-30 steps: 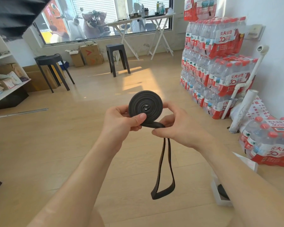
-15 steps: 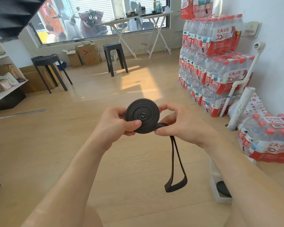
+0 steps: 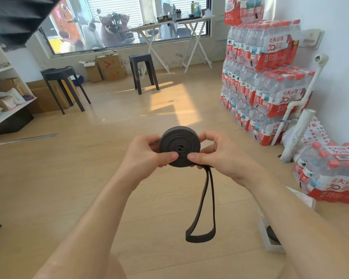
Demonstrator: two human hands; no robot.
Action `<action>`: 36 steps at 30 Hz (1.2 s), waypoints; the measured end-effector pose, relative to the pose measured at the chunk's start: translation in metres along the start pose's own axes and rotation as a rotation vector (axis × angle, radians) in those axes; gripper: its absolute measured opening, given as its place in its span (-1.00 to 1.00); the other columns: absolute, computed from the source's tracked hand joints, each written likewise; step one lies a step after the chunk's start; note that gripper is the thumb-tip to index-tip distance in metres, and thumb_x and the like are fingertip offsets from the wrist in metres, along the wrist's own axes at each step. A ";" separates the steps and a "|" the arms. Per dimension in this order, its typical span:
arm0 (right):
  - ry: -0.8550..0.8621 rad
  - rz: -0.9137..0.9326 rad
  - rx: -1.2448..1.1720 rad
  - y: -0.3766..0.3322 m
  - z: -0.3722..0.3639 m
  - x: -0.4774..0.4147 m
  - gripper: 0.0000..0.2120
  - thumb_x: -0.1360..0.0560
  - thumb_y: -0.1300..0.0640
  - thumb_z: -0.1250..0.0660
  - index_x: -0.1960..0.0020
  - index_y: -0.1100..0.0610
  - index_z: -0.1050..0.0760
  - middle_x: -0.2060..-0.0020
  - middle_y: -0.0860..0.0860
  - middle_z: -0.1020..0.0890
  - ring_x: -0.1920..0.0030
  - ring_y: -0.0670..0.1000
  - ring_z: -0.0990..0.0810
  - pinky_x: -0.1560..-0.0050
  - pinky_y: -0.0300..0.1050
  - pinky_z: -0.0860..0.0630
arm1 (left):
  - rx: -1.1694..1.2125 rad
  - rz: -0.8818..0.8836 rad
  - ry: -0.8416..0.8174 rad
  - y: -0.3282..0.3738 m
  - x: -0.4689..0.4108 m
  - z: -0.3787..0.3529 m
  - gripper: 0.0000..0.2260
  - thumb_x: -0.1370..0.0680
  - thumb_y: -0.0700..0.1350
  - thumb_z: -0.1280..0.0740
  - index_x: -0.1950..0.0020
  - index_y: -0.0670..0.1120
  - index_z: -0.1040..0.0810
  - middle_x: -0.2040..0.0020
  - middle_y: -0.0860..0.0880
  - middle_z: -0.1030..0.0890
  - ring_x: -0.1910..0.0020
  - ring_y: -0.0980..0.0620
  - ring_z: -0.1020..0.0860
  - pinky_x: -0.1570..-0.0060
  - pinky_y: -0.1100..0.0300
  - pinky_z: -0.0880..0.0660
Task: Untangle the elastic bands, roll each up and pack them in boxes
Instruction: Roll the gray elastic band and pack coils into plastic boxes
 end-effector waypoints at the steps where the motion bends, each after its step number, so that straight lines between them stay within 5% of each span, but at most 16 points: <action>1: 0.024 0.001 -0.044 0.000 0.001 0.000 -0.79 -0.41 0.26 -0.49 0.02 0.12 -0.50 0.32 0.14 -0.70 0.37 -0.03 -0.59 0.28 -0.27 -0.50 | 0.114 0.012 -0.013 -0.001 0.001 -0.002 -0.73 -0.37 -0.24 -0.51 -0.04 -0.11 -0.62 0.17 -0.10 -0.70 0.31 0.05 -0.53 0.26 0.20 -0.44; 4: 0.071 -0.010 -0.220 -0.001 -0.001 -0.001 -0.75 -0.42 0.29 -0.46 -0.07 0.18 -0.51 0.23 0.22 -0.70 0.35 0.00 -0.60 0.33 -0.28 -0.50 | 0.369 0.039 -0.047 -0.001 0.004 -0.013 -0.64 -0.32 -0.15 -0.49 -0.10 -0.12 -0.60 0.20 -0.03 -0.67 0.33 0.11 -0.51 0.24 0.20 -0.39; 7: 0.023 -0.008 -0.351 -0.004 -0.004 -0.001 -0.68 -0.44 0.27 -0.44 -0.18 0.19 -0.50 0.21 0.21 -0.70 0.33 0.01 -0.60 0.41 -0.34 -0.44 | 0.404 0.007 0.033 0.004 0.006 -0.022 -0.77 -0.36 -0.20 -0.48 0.01 -0.14 -0.63 0.27 -0.04 -0.66 0.35 0.09 -0.54 0.28 0.21 -0.45; 11: -0.166 -0.001 0.009 -0.002 -0.012 0.004 -0.59 -0.38 0.17 -0.52 -0.16 -0.11 -0.51 0.24 -0.01 -0.65 0.20 -0.08 -0.61 0.15 -0.20 -0.52 | 0.424 -0.016 0.108 0.010 0.004 -0.012 -0.86 -0.39 -0.30 -0.46 0.08 -0.17 -0.64 0.29 -0.09 -0.66 0.38 0.04 -0.55 0.35 0.26 -0.49; 13: -0.106 0.000 0.161 -0.003 -0.011 0.003 -0.68 -0.38 0.16 -0.53 -0.07 -0.07 -0.55 0.32 -0.04 -0.62 0.25 -0.09 -0.59 0.10 -0.19 -0.51 | 0.410 -0.005 0.139 0.010 0.003 -0.001 -0.87 -0.39 -0.32 -0.45 0.09 -0.19 -0.63 0.30 -0.11 -0.65 0.41 0.04 -0.54 0.38 0.27 -0.49; 16: -0.046 0.026 0.084 -0.009 -0.001 0.004 -0.86 -0.42 0.23 -0.48 0.05 0.08 -0.62 0.40 -0.10 -0.62 0.33 -0.12 -0.55 0.23 -0.34 -0.48 | 0.353 0.030 0.126 0.007 0.002 0.007 -0.87 -0.39 -0.35 -0.45 0.09 -0.23 -0.62 0.31 -0.13 -0.62 0.46 0.04 -0.52 0.40 0.28 -0.51; 26: 0.002 0.049 0.064 -0.011 0.004 0.003 -0.82 -0.35 0.28 -0.52 0.05 0.13 -0.67 0.23 -0.01 -0.72 0.26 -0.18 -0.62 0.21 -0.38 -0.52 | 0.175 0.042 0.055 0.004 -0.002 0.007 -0.81 -0.38 -0.36 -0.46 0.07 -0.16 -0.62 0.24 -0.15 -0.66 0.41 0.00 -0.56 0.35 0.25 -0.55; 32: -0.031 0.052 0.095 -0.010 0.008 0.005 -0.56 -0.34 0.23 -0.55 -0.13 -0.09 -0.55 0.24 0.13 -0.70 0.21 -0.08 -0.65 0.07 -0.29 -0.53 | -0.012 -0.011 0.011 0.007 -0.002 0.005 -0.80 -0.38 -0.37 -0.47 0.11 -0.11 -0.62 0.32 -0.10 -0.64 0.44 0.06 -0.53 0.38 0.26 -0.52; 36: -0.063 0.019 0.052 -0.008 0.005 0.005 -0.67 -0.38 0.07 -0.52 -0.11 -0.12 -0.55 0.31 0.10 -0.69 0.30 -0.06 -0.58 0.16 -0.24 -0.52 | -0.171 -0.031 0.025 0.008 -0.003 0.003 -0.79 -0.38 -0.32 -0.49 0.12 -0.06 -0.61 0.33 -0.03 -0.64 0.49 0.18 -0.52 0.37 0.26 -0.52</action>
Point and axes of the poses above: each hand's wrist, its own x-axis away from the middle knuckle, its own z-axis out of the back of the hand, y = z × x, the point moved 3 cm from there along -x, towards the middle knuckle
